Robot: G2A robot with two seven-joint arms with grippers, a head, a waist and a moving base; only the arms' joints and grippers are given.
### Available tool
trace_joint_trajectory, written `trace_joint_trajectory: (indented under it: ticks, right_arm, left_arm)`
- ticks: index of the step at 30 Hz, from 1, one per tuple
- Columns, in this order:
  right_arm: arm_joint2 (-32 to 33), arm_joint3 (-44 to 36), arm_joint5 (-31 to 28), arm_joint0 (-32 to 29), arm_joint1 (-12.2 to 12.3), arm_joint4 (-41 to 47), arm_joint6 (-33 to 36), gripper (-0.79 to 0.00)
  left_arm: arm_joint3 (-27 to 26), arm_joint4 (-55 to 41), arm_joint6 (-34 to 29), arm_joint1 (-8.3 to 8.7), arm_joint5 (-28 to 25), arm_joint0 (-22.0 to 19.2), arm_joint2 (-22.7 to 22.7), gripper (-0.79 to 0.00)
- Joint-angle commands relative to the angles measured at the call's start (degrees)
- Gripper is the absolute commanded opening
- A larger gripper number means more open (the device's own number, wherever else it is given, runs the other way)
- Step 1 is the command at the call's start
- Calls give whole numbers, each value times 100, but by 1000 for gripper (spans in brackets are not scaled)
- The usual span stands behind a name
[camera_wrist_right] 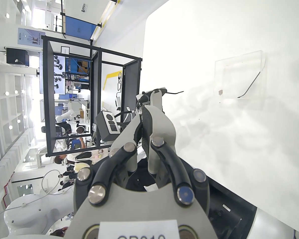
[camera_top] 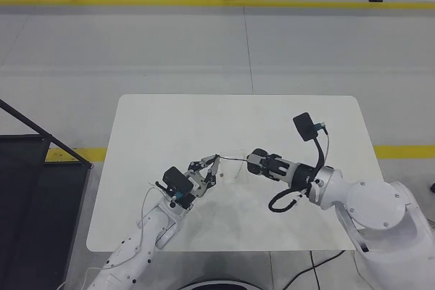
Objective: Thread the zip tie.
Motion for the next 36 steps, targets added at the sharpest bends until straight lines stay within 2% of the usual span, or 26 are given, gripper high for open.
trace_joint_trajectory:
  ticks: [1,12,28,36]
  right_arm:
    - [31,6,-32,-21,1,45,-20,-785]
    - [86,28,-193,-63,0,180,-54,-785]
    - [-159,146,170,244,-20,69,14,-785]
    - [-280,210,593,410,-35,10,-25,-785]
  left_arm:
    - [0,0,0,0,0,0,0,-785]
    - [0,0,0,0,0,0,0,-785]
    - [0,0,0,0,0,0,0,-785]
    - [-127,-9,-148,-1,-5,70,-43,-785]
